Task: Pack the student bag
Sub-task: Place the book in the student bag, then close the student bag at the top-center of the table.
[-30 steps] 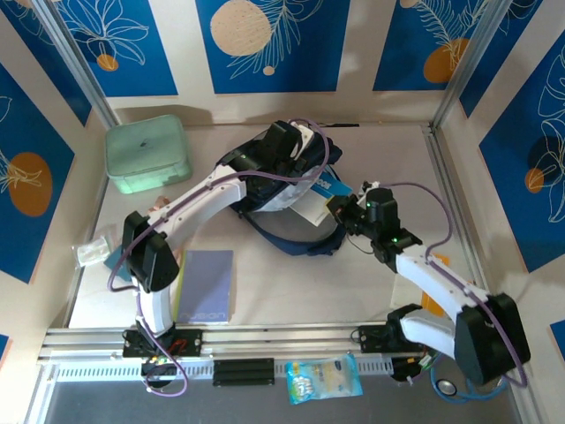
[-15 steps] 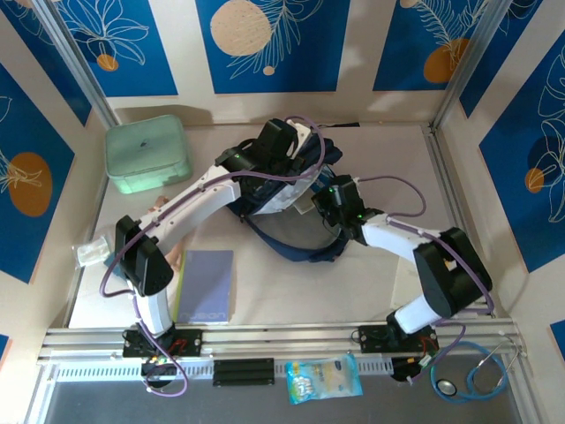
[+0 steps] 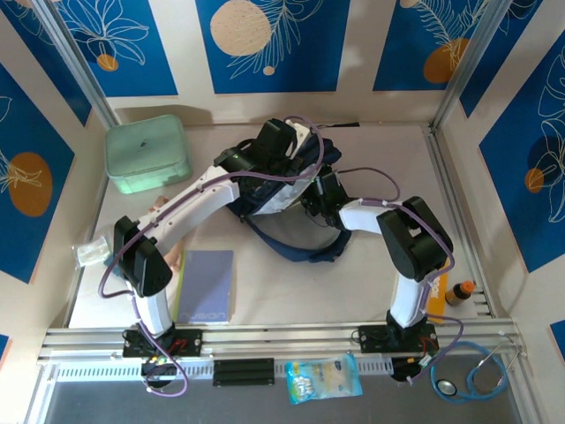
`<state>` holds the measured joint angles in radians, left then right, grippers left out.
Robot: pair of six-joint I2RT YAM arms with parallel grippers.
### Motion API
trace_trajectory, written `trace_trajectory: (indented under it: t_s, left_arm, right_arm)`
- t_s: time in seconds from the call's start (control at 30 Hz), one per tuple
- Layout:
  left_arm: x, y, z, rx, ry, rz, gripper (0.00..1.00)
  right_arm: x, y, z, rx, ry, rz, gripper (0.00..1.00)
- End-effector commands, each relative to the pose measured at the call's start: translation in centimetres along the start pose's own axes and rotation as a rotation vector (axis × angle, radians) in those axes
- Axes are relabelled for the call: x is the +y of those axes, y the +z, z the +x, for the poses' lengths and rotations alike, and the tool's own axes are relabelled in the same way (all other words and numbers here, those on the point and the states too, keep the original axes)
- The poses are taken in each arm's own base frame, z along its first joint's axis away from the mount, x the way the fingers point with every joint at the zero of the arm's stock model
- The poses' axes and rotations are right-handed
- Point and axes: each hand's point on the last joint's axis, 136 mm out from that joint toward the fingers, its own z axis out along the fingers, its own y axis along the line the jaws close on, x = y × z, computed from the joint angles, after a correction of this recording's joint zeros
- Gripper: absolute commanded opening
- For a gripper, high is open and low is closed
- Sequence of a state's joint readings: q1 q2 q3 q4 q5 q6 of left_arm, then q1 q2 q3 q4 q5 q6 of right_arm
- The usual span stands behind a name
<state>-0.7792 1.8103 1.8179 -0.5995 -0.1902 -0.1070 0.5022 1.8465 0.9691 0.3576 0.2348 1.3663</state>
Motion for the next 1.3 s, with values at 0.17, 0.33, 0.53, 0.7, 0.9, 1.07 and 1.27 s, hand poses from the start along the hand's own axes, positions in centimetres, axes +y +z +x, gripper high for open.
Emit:
trace_trajectory:
  t_s: [0.17, 0.33, 0.53, 0.7, 0.9, 1.07, 1.27]
  left_arm:
    - [1.1, -4.6, -5.3, -0.202, -0.069, 0.012, 0.0]
    - [1.4, -4.4, -5.2, -0.2, -0.078, 0.008, 0.0]
    - [2.0, -2.4, -3.3, -0.155, -0.089, -0.007, 0.0]
    - [1.8, -0.2, -0.6, -0.095, -0.109, 0.038, 0.0]
    - [-1.7, 2.1, 3.4, -0.013, -0.103, 0.226, 0.0]
    - [-2.6, 3.7, 7.0, 0.077, -0.163, 0.267, 0.52]
    - [-1.6, 3.5, 9.8, 0.126, -0.235, 0.231, 0.9]
  right_arm:
    - [2.5, -1.4, 0.2, 0.031, -0.026, -0.127, 0.53]
    - [0.6, -4.1, 0.0, 0.023, -0.032, -0.103, 0.75]
    - [-2.5, -7.9, 0.3, 0.017, -0.076, -0.056, 0.8]
    - [-5.1, -12.2, -1.5, -0.102, -0.17, 0.001, 0.79]
    - [-6.0, -18.1, -6.1, -0.236, -0.325, 0.079, 0.8]
    - [-3.5, -22.4, -8.0, -0.297, -0.414, 0.047, 0.84]
    - [-1.3, -23.1, -7.3, -0.234, -0.466, 0.018, 0.84]
